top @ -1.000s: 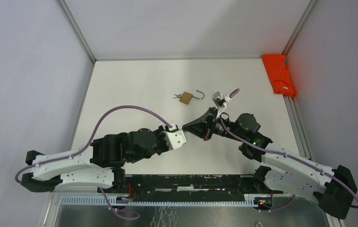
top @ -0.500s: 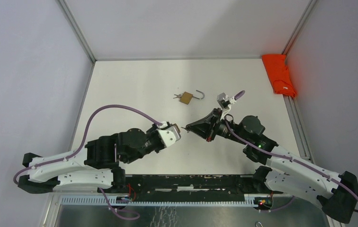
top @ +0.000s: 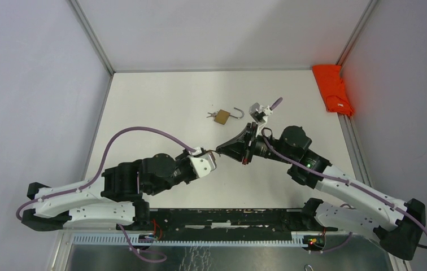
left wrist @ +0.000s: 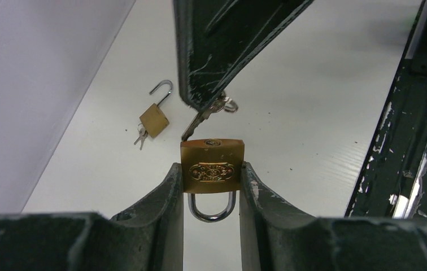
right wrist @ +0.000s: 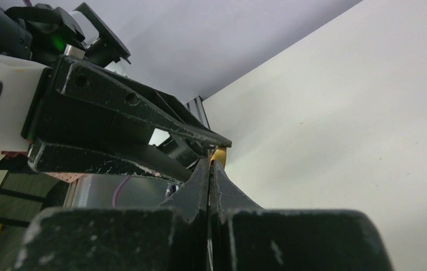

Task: Unlock with the key

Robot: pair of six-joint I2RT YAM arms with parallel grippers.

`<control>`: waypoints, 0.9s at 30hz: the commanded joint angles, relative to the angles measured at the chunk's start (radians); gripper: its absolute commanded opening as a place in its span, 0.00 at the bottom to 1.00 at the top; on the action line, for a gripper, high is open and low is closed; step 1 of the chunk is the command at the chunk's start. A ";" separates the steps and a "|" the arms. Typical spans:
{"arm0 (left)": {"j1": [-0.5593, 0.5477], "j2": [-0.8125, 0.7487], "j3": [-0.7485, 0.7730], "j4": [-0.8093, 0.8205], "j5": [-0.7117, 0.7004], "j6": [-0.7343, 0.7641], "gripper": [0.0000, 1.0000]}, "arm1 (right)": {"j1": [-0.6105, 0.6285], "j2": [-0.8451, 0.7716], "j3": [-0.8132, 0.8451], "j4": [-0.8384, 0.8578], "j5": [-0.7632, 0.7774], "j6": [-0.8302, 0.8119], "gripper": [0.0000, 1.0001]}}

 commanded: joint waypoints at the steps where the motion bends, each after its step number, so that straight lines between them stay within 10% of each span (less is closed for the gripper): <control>1: -0.006 0.003 0.045 -0.001 0.049 0.074 0.02 | 0.006 0.041 0.093 -0.110 -0.065 -0.042 0.00; 27: -0.005 0.040 0.087 -0.116 -0.002 0.196 0.02 | -0.001 0.089 0.177 -0.279 -0.087 -0.101 0.00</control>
